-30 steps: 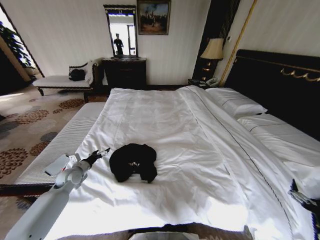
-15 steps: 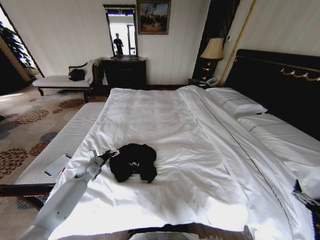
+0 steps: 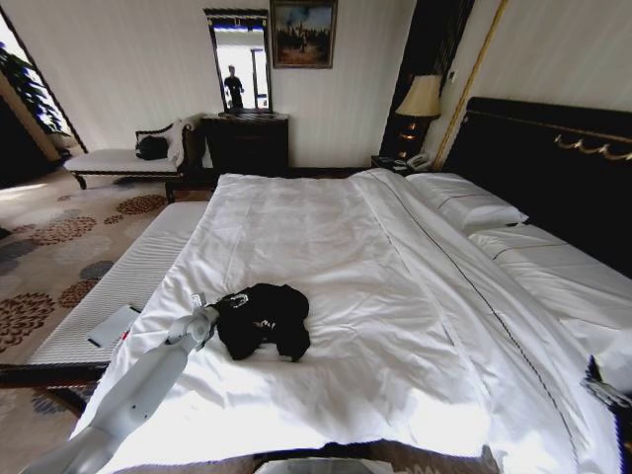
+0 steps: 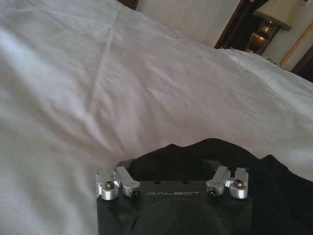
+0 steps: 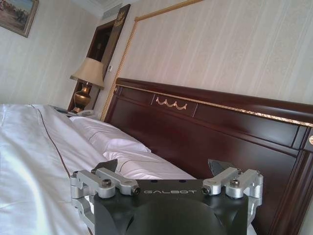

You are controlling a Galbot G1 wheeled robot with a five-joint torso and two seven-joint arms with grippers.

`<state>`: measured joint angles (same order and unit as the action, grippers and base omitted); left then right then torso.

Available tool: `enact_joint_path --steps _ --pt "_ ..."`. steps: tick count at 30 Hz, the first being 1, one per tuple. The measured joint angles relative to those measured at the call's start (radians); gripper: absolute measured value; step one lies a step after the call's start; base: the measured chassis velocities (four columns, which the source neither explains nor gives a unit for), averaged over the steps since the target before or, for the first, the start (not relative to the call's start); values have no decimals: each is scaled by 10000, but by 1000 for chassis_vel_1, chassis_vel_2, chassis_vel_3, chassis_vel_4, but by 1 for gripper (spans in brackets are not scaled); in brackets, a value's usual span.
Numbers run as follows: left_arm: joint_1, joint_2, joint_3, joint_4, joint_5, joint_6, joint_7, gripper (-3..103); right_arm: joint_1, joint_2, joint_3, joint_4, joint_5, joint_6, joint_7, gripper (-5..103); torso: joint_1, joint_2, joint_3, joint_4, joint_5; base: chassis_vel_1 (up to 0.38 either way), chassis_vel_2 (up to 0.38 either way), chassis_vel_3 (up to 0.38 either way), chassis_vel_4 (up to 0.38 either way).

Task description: Fold the clothes on the bed.

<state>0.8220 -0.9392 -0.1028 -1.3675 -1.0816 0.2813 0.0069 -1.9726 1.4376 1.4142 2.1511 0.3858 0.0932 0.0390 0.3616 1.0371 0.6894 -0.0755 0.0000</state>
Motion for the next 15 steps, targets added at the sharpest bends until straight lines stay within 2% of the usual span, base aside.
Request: enact_joint_path --steps 1,4,6,7,11,13,15 --pt "-3 -51 -36 19 15 0 0 70 9 -3 0 0 9 -14 11 100 0 0 0 -2 1 0 0 0 0" --pt "-17 -69 -58 21 71 -2 0 66 14 -5 -2 0 9 -19 20 100 0 0 0 -3 0 0 0 0 0" --pt "-21 -56 -64 -1 136 -22 0 55 15 -1 -27 8 3 -20 22 100 0 0 0 -2 0 0 0 0 0" --pt "-21 -56 -64 -1 136 -22 0 55 15 -1 -27 8 3 -20 22 100 0 0 0 -2 0 0 0 0 0" --pt "-4 -15 -94 -9 194 -76 1 32 -1 4 -82 9 -36 -20 25 100 1 0 0 -3 0 0 0 0 0" --pt "20 4 -101 -21 230 -78 0 32 -2 0 -89 12 -39 -23 29 100 0 0 0 -3 0 0 0 0 0" --pt "67 20 -138 -26 511 -131 0 22 6 -16 -95 26 -40 -63 41 100 0 0 0 -1 0 0 0 0 0"
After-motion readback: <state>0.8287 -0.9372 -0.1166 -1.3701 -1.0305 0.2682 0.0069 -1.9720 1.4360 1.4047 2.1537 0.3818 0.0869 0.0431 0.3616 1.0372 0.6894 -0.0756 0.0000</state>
